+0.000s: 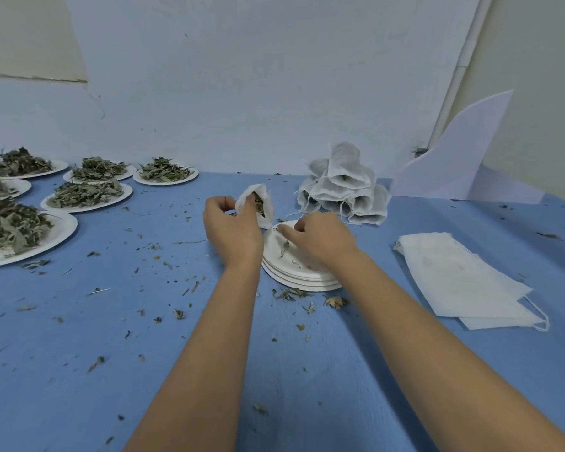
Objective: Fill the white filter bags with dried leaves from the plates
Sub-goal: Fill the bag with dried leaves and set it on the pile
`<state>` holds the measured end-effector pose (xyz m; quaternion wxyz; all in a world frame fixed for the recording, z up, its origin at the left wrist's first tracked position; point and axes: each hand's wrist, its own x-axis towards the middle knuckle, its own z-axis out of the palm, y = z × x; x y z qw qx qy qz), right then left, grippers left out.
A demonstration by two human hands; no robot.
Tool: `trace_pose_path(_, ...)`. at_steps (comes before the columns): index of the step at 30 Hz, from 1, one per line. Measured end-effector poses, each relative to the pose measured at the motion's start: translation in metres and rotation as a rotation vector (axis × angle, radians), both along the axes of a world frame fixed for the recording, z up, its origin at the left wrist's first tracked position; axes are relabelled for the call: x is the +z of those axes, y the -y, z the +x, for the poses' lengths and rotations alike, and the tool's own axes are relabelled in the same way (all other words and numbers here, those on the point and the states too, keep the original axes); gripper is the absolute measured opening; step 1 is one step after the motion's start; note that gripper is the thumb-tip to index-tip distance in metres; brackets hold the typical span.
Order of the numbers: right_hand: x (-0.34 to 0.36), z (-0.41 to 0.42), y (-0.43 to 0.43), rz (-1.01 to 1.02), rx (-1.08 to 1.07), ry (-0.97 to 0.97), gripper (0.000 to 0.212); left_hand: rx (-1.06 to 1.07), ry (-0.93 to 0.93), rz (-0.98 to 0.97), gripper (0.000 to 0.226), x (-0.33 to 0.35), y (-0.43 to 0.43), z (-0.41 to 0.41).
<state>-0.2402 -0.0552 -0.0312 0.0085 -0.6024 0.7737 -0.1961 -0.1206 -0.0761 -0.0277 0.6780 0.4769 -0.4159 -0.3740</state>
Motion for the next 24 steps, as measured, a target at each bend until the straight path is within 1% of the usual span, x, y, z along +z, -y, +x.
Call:
trace_pose_path(2, 0.000, 0.003, -0.001, 0.036, 0.025, -0.058, 0.053, 0.006, 0.002, 0.006, 0.030, 0.000, 0.000, 0.000)
trace_pose_path(5, 0.001, 0.006, -0.001, 0.067, 0.099, -0.079, 0.041, 0.000, -0.001, 0.012, 0.030, -0.001, 0.000, 0.001)
trace_pose_path(10, 0.001, 0.008, -0.005, 0.041, 0.221, -0.167, 0.023, -0.004, 0.012, -0.001, 0.029, -0.002, 0.000, 0.000)
trace_pose_path(11, 0.001, 0.008, -0.007, 0.034, 0.241, -0.178, 0.022, -0.004, 0.016, -0.005, 0.029, -0.002, 0.000, 0.000)
trace_pose_path(13, -0.001, 0.008, -0.010, 0.008, 0.253, -0.236, 0.027, 0.001, 0.024, -0.008, 0.030, -0.002, 0.000, 0.000)
trace_pose_path(16, -0.004, 0.008, -0.010, 0.007, 0.219, -0.319, 0.025, 0.010, 0.028, -0.014, 0.029, -0.001, -0.001, -0.001)
trace_pose_path(18, -0.005, 0.010, -0.009, 0.014, 0.217, -0.309, 0.023, 0.001, 0.031, -0.024, 0.029, 0.000, -0.002, -0.001)
trace_pose_path(19, -0.006, 0.011, -0.009, -0.006, 0.209, -0.265, 0.021, -0.009, 0.032, -0.029, 0.029, 0.000, -0.003, -0.001)
trace_pose_path(20, -0.006, 0.010, -0.010, -0.059, 0.187, -0.171, 0.018, -0.026, 0.030, -0.034, 0.028, 0.001, -0.004, -0.002)
trace_pose_path(21, -0.005, 0.008, -0.011, -0.129, 0.145, -0.011, 0.017, -0.047, 0.030, -0.036, 0.027, 0.001, -0.005, -0.003)
trace_pose_path(22, -0.002, 0.006, -0.013, -0.212, 0.091, 0.212, 0.017, -0.070, 0.033, -0.034, 0.025, 0.001, -0.006, -0.004)
trace_pose_path(24, 0.007, 0.003, -0.019, -0.398, 0.043, 0.757, 0.012, -0.116, 0.048, -0.029, 0.021, 0.001, -0.007, -0.005)
